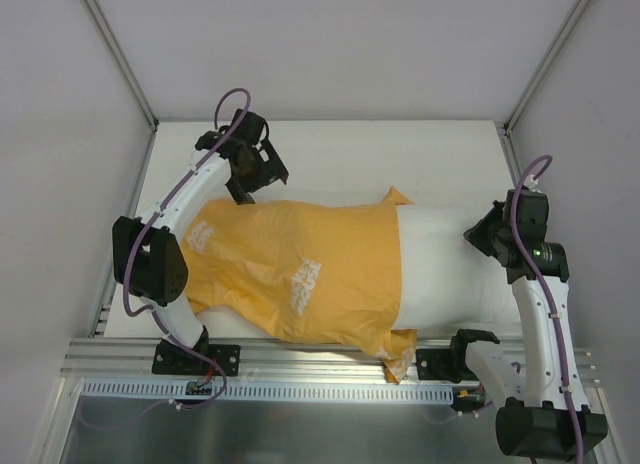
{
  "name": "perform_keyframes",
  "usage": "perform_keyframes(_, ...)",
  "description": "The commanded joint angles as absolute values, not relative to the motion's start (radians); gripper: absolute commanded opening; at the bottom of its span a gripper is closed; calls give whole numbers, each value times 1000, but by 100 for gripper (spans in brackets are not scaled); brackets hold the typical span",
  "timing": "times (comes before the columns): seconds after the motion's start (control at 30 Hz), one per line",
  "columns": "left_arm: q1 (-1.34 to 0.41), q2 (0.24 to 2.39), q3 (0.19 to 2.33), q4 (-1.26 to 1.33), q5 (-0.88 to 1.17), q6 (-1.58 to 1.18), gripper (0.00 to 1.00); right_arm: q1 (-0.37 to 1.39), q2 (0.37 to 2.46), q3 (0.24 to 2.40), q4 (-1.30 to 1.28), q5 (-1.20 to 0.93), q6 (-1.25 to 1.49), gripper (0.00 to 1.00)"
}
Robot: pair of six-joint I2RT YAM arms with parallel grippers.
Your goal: Remove the pillowcase from the pillow
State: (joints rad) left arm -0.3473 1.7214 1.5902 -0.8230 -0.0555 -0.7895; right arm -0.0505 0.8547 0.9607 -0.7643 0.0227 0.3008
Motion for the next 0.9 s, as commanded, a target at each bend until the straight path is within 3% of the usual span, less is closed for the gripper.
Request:
perform_keyframes(0.0,-356,1727,1548,-853,-72,-985,93,-43,842,973,-779,23,304,1)
perform_keyframes(0.03,-357,1739,1546,-853,-69,-991,93,-43,842,968,-776,18,305,1)
perform_keyframes(0.07,-357,1750,1543,-856,-63,-997,99,-41,842,966,-773,17,305,1)
perform_keyframes(0.27,-385,1837,1511,-864,-74,-1112,97,-37,836,953,-767,11,310,1)
perform_keyframes(0.33,-387,1870,1517,-865,-71,-1115,95,-34,834,951,-769,12,308,1)
perform_keyframes(0.37,-387,1884,1522,-865,-57,-1112,90,-32,833,950,-769,12,310,1)
perform_keyframes(0.4,-387,1900,1525,-864,-51,-1102,63,-34,834,950,-767,14,305,1)
perform_keyframes(0.5,-385,1902,1528,-864,-43,-1078,0,-34,844,951,-765,18,305,1)
perform_keyframes(0.67,-371,1800,1519,-867,-109,-1020,0,-34,848,960,-765,34,304,1)
perform_keyframes(0.87,-212,1559,1378,-865,-135,-1008,0,-34,838,973,-782,98,295,1)
